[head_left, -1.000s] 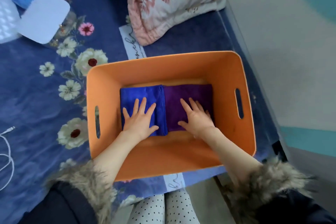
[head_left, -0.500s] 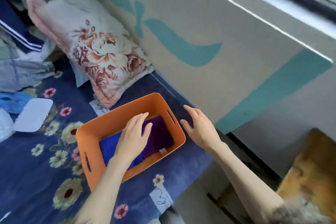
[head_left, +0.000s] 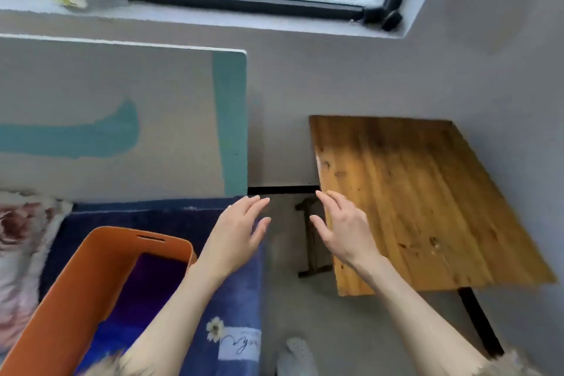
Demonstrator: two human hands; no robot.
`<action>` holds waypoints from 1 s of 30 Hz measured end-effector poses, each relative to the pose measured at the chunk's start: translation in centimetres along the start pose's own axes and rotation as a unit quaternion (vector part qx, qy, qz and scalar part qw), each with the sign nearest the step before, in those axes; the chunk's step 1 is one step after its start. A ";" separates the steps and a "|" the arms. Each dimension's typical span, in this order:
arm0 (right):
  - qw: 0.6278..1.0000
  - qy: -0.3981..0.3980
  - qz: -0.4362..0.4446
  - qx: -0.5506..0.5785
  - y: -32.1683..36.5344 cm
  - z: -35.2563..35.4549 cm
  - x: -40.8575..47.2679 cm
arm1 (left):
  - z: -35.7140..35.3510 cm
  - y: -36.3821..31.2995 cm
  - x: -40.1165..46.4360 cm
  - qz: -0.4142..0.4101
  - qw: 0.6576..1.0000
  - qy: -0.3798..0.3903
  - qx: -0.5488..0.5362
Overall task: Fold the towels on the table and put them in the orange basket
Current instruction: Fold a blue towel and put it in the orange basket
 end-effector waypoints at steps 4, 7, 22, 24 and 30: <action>0.991 -0.033 -0.124 -0.025 -8.1 3.3 -8.0 | -5.9 -8.9 1.6 -0.136 0.985 0.093 0.053; 0.972 -0.081 -0.212 -0.055 -13.7 7.2 -14.8 | -10.2 -17.4 1.3 -0.236 0.960 0.141 0.058; 0.806 -0.171 -0.525 -0.214 -28.3 17.0 -59.4 | -27.8 -54.0 -24.0 -0.573 0.790 0.218 0.015; 0.786 -0.174 -0.548 -0.226 -29.3 17.1 -65.4 | -30.4 -57.0 -28.9 -0.592 0.771 0.234 0.010; 0.746 -0.137 -0.610 -0.230 -32.1 15.2 -80.1 | -37.7 -63.7 -41.1 -0.649 0.715 0.260 0.011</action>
Point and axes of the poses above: each hand's wrist, its own x-axis towards the middle knuckle, its own z-axis out of the back of the hand, y = z × x, the point moved 9 cm from there along x, towards the middle knuckle, and after that the axes turned 8 degrees about -x, right-handed, at the moved point
